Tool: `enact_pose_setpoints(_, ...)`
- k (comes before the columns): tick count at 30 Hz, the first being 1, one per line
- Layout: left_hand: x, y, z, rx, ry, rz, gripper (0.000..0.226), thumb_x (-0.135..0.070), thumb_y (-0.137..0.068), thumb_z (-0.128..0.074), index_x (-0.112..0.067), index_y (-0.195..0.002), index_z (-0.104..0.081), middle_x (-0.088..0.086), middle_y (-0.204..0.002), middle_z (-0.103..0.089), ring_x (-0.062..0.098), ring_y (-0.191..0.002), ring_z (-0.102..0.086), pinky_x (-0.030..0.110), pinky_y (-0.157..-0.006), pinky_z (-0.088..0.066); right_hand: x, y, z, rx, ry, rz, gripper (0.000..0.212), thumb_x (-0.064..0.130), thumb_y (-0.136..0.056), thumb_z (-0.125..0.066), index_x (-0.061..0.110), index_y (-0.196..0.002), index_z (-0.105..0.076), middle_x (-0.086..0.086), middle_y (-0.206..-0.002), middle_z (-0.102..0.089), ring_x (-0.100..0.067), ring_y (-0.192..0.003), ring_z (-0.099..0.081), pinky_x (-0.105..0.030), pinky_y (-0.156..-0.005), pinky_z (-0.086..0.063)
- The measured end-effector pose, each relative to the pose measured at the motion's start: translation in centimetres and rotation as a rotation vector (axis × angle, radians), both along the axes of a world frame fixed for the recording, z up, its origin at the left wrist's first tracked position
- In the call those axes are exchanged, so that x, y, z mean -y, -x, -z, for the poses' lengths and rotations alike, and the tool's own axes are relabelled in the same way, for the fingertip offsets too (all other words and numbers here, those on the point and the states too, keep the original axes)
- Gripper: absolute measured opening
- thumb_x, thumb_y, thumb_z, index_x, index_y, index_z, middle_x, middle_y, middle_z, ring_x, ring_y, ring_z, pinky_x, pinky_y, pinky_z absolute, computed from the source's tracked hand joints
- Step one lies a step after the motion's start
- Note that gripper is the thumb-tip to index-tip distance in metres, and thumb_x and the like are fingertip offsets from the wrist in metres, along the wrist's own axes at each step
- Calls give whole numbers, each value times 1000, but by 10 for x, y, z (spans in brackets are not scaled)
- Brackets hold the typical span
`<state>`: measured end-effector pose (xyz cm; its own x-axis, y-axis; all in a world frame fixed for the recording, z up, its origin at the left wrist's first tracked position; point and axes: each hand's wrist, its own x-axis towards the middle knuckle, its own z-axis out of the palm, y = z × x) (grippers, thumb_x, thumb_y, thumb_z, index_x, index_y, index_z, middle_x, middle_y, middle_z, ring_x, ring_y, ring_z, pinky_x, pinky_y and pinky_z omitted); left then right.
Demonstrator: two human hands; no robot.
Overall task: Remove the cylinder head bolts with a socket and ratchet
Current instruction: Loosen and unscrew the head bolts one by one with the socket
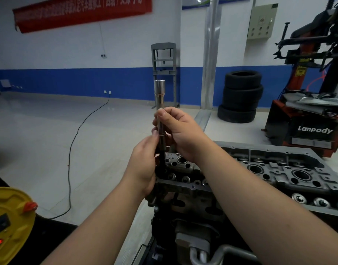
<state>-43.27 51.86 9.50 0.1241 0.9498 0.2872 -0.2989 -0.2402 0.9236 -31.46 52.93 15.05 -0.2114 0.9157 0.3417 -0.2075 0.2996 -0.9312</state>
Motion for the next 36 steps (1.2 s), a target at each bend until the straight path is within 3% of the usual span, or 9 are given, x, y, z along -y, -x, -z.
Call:
enact_pose_setpoints(2, 1, 2, 0, -18, 13, 32, 41, -44, -104, -42, -32, -98, -81, -2, -100, -79, 7, -93, -74, 23, -73, -53, 1, -1, 0, 23, 29, -38, 25, 33, -103, -52, 15, -99, -68, 1, -85, -69, -17, -84, -64, -33, -76, -55)
enact_pose_setpoints(6, 1, 1, -1, 70, 42, 28, 26, -30, -105, -52, -15, -104, -74, 1, -90, -78, 10, -82, -75, 20, -65, -57, 4, -2, -2, 11, 63, -123, 32, 38, -105, -44, 16, -111, -66, 0, -86, -69, -16, -83, -66, -29, -73, -55)
enact_pose_setpoints(11, 2, -1, 0, 132, -17, -22, 31, -31, -81, -70, -7, -101, -65, -5, -72, -73, 5, -64, -70, 17, -58, -54, 5, 1, -1, -41, 4, -109, 6, 18, -99, -59, 11, -98, -58, -6, -84, -66, -23, -80, -63, -42, -83, -53)
enact_pose_setpoints(15, 0, 2, 0, 4, 1, -18, 40, -57, -96, -55, -25, -99, -78, -2, -95, -78, 7, -87, -73, 29, -76, -53, 4, 0, -1, 42, -2, -30, 18, 26, -102, -55, 12, -98, -66, 3, -84, -68, -13, -81, -64, -33, -78, -54)
enact_pose_setpoints(17, 0, 4, 0, -16, 15, 18, 38, -50, -99, -47, -31, -100, -80, -3, -99, -78, 7, -91, -72, 33, -83, -47, 5, -1, -2, 43, 35, -64, 25, 31, -104, -50, 14, -102, -68, 3, -85, -68, -10, -80, -63, -25, -71, -54)
enact_pose_setpoints(24, 3, 0, 0, 115, 5, -53, 7, -16, -96, -64, -10, -100, -65, -6, -77, -74, 4, -69, -70, 18, -61, -54, 5, 0, -2, -54, 27, -137, 12, 25, -101, -55, 15, -105, -60, -3, -84, -68, -20, -83, -64, -31, -77, -55)
enact_pose_setpoints(27, 1, -2, 1, 88, -19, -93, 13, -25, -98, -65, -13, -95, -66, -7, -73, -70, 3, -66, -66, 18, -61, -53, 2, -1, -1, -43, -5, -70, 8, 20, -99, -58, 13, -96, -61, -1, -83, -68, -17, -81, -63, -32, -78, -54)
enact_pose_setpoints(30, -1, 2, 1, 20, -2, -17, 35, -47, -99, -52, -25, -96, -79, -5, -89, -75, 6, -84, -71, 23, -73, -54, 2, -1, -1, 9, 6, -21, 19, 28, -101, -55, 15, -97, -68, 7, -80, -69, -11, -82, -63, -31, -78, -53)
enact_pose_setpoints(36, -1, 0, 2, 52, 11, -33, 26, -31, -102, -59, -21, -87, -78, -2, -81, -75, 7, -73, -71, 19, -63, -55, 4, -1, -2, -9, 54, -82, 31, 38, -106, -44, 19, -115, -66, 0, -87, -71, -17, -84, -64, -28, -70, -54)
